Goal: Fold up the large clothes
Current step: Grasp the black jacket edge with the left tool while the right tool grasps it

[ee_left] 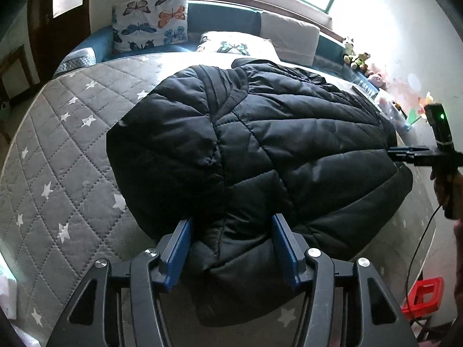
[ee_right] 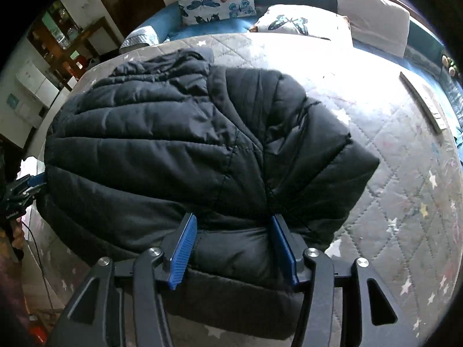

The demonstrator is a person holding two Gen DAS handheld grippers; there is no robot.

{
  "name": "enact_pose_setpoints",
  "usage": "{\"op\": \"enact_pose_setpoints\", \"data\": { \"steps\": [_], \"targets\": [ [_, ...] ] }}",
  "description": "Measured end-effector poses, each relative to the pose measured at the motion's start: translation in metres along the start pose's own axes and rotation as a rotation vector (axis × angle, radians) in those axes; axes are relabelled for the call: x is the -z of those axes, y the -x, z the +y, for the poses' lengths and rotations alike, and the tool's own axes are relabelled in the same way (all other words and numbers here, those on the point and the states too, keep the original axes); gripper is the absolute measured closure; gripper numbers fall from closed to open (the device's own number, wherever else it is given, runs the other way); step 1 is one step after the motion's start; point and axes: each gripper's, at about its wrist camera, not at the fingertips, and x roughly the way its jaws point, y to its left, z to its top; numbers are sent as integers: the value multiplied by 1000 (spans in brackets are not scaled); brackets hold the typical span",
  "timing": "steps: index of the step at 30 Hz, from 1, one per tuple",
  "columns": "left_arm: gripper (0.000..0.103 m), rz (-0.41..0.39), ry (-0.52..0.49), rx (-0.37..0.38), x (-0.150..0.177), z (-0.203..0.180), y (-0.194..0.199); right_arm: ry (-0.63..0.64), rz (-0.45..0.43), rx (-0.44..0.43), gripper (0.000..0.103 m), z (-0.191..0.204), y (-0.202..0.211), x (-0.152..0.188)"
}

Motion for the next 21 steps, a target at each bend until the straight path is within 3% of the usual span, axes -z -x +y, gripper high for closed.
{"op": "enact_pose_setpoints", "data": {
  "steps": [8,10,11,12,14,21],
  "targets": [
    [39,-49,11,-11,3,-3,27,-48,-84,-38,45,-10,37,7],
    [32,-79,29,-7,1,-1,39,-66,-120,-41,42,-18,50,10],
    [28,-102,38,10,2,1,45,-78,-140,-46,36,-23,56,12],
    [16,-113,47,22,1,1,49,-90,-152,-52,29,-28,60,14],
    [2,-128,85,35,1,5,51,-122,-157,-69,26,-41,62,19],
    [2,-119,213,129,-6,28,36,-211,-83,-185,26,-65,31,33]
  ]
}}
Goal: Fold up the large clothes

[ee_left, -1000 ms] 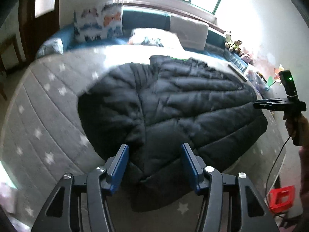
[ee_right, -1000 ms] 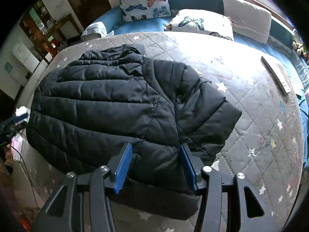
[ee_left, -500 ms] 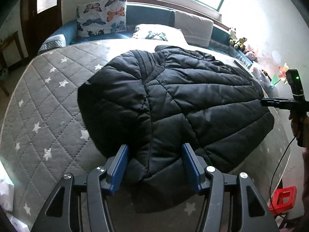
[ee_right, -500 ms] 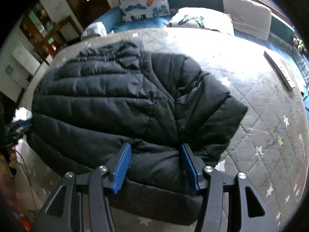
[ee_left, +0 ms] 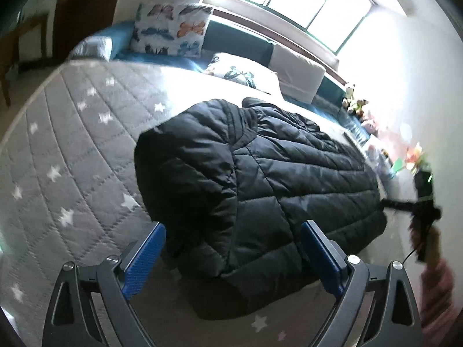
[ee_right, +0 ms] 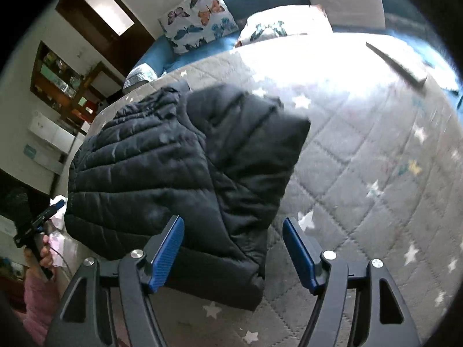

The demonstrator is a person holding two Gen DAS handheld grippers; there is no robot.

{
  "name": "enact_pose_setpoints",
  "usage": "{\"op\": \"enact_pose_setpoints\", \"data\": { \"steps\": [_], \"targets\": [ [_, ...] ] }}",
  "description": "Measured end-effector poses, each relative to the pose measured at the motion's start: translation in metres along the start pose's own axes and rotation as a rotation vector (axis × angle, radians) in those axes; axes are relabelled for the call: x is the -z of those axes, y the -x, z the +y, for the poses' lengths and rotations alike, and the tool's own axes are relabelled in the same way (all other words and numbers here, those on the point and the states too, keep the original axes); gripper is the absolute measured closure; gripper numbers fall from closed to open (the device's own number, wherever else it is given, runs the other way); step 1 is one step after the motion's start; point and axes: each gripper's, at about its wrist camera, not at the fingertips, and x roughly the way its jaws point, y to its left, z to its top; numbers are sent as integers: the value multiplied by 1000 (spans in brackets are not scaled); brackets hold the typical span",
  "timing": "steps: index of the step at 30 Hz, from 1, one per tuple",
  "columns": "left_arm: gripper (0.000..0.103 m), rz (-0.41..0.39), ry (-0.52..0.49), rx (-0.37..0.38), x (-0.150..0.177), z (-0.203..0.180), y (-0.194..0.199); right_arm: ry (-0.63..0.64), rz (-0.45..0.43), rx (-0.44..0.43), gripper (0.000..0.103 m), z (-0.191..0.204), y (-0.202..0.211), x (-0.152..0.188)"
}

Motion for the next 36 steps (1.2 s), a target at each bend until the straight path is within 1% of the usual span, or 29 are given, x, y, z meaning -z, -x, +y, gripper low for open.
{"op": "enact_pose_setpoints", "data": {
  "steps": [2,4,6,7,9,11,14,15,16,20,21,24,26,31,34,36],
  "targets": [
    [2,6,47,37,-4,7,-7,-30,16,-48,25,-5,-7,1],
    [2,10,92,61,-8,14,-14,-75,32,-121,25,-13,-17,-1],
    [2,11,118,62,-11,20,-19,-106,40,-173,19,-20,-25,-5],
    [2,13,129,58,-13,22,-22,-115,40,-186,17,-22,-28,-6],
    [2,16,150,57,-15,28,-25,-136,49,-212,9,-27,-36,-9],
    [1,21,171,64,-18,34,-30,-156,51,-235,4,-31,-43,-10],
    [0,33,193,49,-22,42,-37,-178,51,-282,1,-35,-52,-12],
    [0,37,202,45,-24,46,-40,-178,38,-294,1,-35,-52,-14],
    [0,43,215,47,-24,50,-44,-175,36,-293,1,-34,-51,-14],
    [0,72,302,131,-24,67,-61,-156,53,-298,0,-26,-53,-18],
    [0,73,307,141,-24,69,-64,-143,60,-290,0,-24,-53,-19],
    [0,80,302,160,-25,71,-73,-117,76,-277,0,-23,-51,-18],
    [0,95,313,188,-26,72,-81,-101,87,-268,0,-21,-51,-17],
    [0,128,330,238,-28,70,-99,-93,97,-258,0,-21,-48,-16],
    [0,146,309,235,-30,64,-102,-87,94,-252,0,-26,-43,-10],
    [0,154,282,221,-33,56,-104,-70,94,-250,0,-21,-40,-9]
  ]
}}
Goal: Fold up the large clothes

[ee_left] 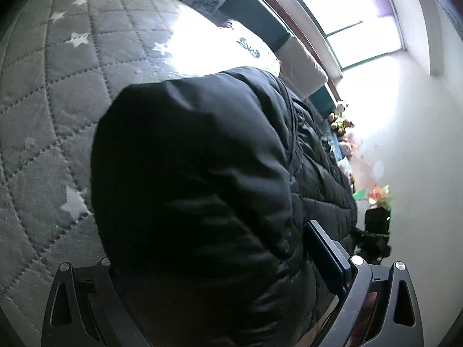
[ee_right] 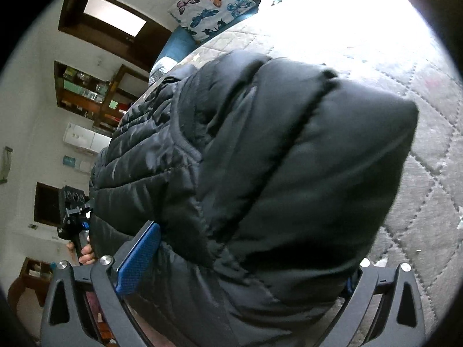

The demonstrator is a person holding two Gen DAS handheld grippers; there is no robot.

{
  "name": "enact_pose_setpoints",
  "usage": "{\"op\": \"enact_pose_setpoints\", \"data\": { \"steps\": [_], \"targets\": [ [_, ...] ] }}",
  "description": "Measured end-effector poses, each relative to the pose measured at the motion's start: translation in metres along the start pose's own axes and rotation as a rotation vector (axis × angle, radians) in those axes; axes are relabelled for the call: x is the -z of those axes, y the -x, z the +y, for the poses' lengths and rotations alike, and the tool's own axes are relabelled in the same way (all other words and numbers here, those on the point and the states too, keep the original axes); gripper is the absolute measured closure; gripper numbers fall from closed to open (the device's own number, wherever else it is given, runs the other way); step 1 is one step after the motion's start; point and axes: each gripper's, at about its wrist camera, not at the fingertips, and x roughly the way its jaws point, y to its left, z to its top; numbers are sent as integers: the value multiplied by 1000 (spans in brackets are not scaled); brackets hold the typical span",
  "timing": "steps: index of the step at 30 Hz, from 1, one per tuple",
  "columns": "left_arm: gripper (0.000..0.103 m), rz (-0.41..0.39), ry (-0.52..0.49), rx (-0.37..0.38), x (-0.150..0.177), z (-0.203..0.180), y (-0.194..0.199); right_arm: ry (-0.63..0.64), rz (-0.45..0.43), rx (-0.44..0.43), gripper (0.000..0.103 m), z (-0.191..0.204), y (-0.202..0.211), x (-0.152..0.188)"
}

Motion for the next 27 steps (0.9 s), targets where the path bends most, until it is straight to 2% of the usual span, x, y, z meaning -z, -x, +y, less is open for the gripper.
{"op": "enact_pose_setpoints", "data": {
  "steps": [6,9,17,23,27],
  "targets": [
    [0,16,-10,1,-6,-1,-9,55,46,-2,0,6,1,4],
    [0,22,-7,4,-12,1,-10,28,48,-24,0,-5,3,-1],
    [0,32,-20,1,-14,2,-9,15,5,-71,0,-9,3,-9],
    [2,50,-118,-18,0,-20,-7,69,33,-71,0,7,4,4],
    [3,68,-100,-7,-4,-15,-9,104,72,-68,0,11,5,13]
  ]
}}
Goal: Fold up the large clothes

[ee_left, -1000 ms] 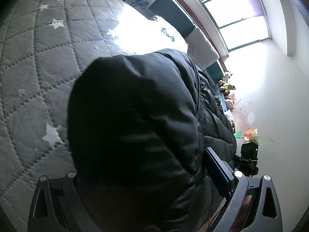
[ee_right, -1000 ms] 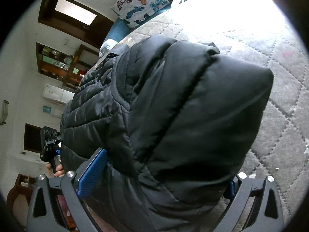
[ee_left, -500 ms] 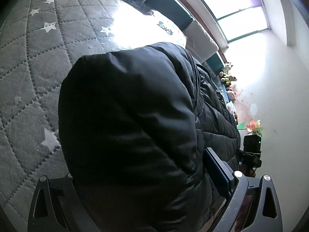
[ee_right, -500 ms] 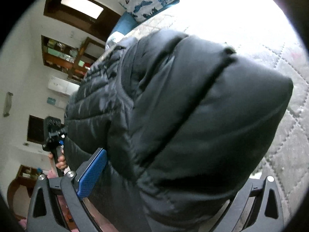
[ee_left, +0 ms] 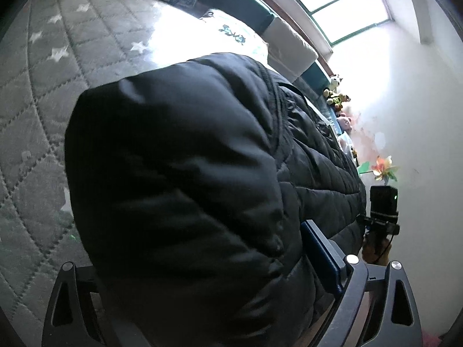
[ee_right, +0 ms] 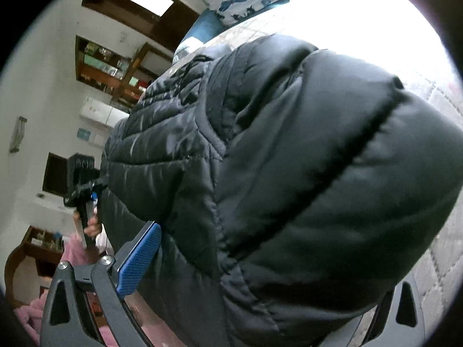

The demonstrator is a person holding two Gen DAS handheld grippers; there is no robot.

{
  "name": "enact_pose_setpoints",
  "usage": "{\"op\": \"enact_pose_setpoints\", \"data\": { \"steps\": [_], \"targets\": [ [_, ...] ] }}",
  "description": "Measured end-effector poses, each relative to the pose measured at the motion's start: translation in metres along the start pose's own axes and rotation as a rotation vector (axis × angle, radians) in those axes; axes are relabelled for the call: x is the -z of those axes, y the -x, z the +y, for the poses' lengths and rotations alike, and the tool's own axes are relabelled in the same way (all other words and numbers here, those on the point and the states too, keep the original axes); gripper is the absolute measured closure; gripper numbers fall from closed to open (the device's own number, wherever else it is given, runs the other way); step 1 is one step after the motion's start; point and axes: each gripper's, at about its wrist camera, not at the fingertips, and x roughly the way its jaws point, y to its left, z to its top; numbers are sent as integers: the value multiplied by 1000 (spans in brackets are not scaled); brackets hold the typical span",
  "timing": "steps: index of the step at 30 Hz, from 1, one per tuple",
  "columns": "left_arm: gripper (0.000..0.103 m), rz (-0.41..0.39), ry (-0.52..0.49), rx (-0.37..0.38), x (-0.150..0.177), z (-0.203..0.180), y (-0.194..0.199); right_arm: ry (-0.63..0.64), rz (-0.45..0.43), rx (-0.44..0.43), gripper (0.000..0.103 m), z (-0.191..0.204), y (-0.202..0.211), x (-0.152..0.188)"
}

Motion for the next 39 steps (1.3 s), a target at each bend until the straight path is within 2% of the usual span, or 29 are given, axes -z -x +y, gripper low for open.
{"op": "enact_pose_setpoints", "data": {
  "steps": [7,9,10,12,14,18,24,25,27,30,34,39],
  "targets": [
    [4,-9,29,-24,-9,-4,-7,-65,-49,-60,0,-19,-2,-13],
    [11,-33,0,-64,-2,-18,-3,-59,-60,-40,2,-16,-3,-11],
    [14,-49,-20,-84,0,-27,1,-53,-63,-27,6,-13,0,-8],
    [25,-74,-57,-110,3,-41,8,-39,-84,-4,27,-4,10,-4],
    [31,-93,-88,-136,6,-60,15,-19,-106,12,39,7,19,-2],
    [42,-124,-182,-188,14,-104,26,46,-156,79,49,36,42,7],
    [51,-133,-279,-201,13,-174,13,92,-246,166,54,58,81,17],
    [52,-130,-284,-192,10,-184,8,94,-259,178,54,59,85,16],
    [62,-127,-295,-143,3,-212,-4,93,-284,201,54,58,98,18],
    [63,-129,-346,-126,-10,-258,-27,99,-334,245,56,53,123,19],
    [65,-112,-365,-94,-34,-309,-63,80,-395,292,56,43,142,14],
    [65,-98,-419,-73,-67,-377,-108,38,-470,339,56,18,169,5]
  ]
}}
